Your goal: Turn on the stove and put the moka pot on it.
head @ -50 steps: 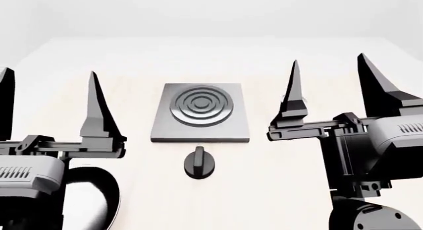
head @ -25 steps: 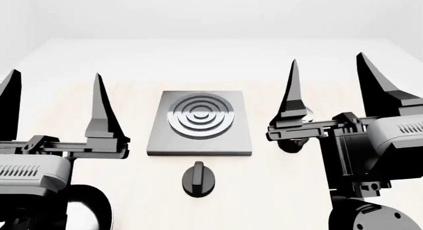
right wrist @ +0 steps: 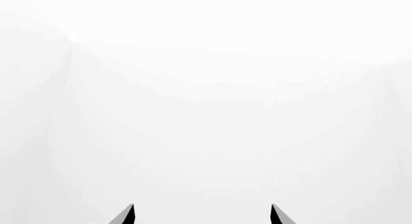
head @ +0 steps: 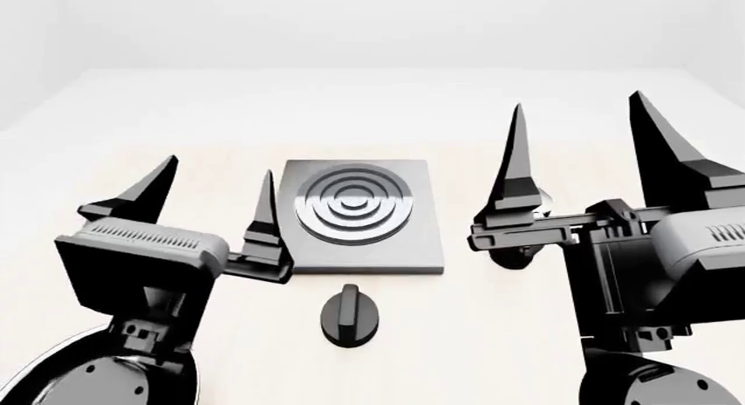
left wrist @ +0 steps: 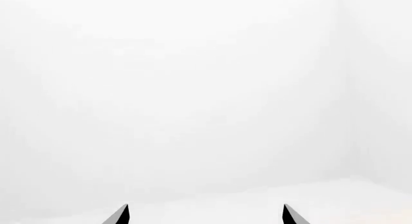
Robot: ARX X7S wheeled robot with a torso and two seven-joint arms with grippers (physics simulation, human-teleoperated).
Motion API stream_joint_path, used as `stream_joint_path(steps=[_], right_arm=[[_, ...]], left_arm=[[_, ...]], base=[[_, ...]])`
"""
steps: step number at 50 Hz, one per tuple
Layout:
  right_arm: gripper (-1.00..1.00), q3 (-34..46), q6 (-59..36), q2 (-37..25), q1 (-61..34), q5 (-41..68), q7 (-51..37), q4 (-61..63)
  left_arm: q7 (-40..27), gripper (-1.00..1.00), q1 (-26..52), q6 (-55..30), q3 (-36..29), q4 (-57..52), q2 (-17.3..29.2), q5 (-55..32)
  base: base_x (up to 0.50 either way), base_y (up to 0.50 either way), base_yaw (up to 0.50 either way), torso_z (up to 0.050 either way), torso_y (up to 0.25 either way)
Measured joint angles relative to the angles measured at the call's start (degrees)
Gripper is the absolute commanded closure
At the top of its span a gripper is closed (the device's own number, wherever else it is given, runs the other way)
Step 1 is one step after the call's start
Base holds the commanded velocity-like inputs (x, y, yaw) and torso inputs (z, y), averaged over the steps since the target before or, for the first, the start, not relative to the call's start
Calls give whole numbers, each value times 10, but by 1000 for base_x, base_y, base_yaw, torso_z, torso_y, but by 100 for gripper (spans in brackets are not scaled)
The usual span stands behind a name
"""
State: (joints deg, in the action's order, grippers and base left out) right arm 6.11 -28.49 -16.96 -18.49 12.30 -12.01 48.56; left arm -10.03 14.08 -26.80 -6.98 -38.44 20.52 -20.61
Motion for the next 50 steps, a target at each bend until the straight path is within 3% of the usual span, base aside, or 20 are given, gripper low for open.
stream_joint_path(steps=[50], right_arm=[[-100,10,0,-10,-14,11,-12,5]], left_arm=[[72,-100,6,-71,-63,205,-62,-132]], base=[[0,0,0,0,0]])
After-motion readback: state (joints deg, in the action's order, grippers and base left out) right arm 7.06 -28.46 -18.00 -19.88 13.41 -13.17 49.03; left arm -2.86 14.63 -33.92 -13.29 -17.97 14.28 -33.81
